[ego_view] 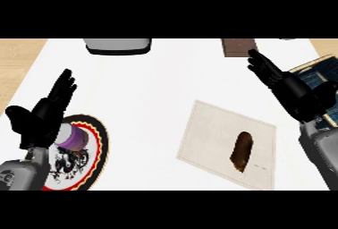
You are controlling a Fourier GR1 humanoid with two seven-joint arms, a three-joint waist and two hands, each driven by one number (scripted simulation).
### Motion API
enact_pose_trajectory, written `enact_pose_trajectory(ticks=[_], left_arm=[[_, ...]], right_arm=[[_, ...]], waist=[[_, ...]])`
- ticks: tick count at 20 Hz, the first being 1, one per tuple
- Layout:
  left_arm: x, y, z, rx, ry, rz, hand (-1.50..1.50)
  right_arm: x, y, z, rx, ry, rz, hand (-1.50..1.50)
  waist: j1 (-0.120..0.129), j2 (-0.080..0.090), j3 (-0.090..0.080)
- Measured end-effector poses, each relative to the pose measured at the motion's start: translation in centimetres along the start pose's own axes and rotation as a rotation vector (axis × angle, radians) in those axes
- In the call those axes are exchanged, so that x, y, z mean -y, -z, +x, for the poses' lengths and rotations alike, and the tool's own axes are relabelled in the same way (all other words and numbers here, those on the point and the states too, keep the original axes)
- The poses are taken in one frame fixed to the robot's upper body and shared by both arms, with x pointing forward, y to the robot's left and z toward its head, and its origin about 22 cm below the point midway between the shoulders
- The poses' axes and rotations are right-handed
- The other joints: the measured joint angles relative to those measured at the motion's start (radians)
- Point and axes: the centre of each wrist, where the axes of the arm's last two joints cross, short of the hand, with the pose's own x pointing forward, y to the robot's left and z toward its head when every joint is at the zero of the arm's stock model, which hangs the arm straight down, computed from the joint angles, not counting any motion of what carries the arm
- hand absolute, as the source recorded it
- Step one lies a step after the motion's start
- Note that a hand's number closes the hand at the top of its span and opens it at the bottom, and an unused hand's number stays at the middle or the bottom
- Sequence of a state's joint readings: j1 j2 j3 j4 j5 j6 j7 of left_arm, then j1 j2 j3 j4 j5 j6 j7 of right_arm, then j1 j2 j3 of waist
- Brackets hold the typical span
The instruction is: Pick the sweet potato from the placemat and place it in the basket
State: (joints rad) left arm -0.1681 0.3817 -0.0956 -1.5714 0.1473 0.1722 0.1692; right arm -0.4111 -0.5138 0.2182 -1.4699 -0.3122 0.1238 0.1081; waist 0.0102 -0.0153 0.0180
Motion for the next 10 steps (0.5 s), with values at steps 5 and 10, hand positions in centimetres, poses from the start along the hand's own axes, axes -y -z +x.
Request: enact_pose_trajectory(ticks=[5, 10], left_arm=[[-1.8, 0.5, -0.1, -0.039, 0.013, 0.026, 0.0], [-1.6, 0.8, -1.2, -0.11, -0.014, 0.005, 0.0]], right_arm=[[2.7, 1.5, 0.5, 0.014, -0.051, -0.113, 1.5], [0.2, 2.3, -0.2, -0.04, -0.392, 0.089, -1.5]], waist=[[0.004, 0.014, -0.013], [0.024, 0.025, -0.019]])
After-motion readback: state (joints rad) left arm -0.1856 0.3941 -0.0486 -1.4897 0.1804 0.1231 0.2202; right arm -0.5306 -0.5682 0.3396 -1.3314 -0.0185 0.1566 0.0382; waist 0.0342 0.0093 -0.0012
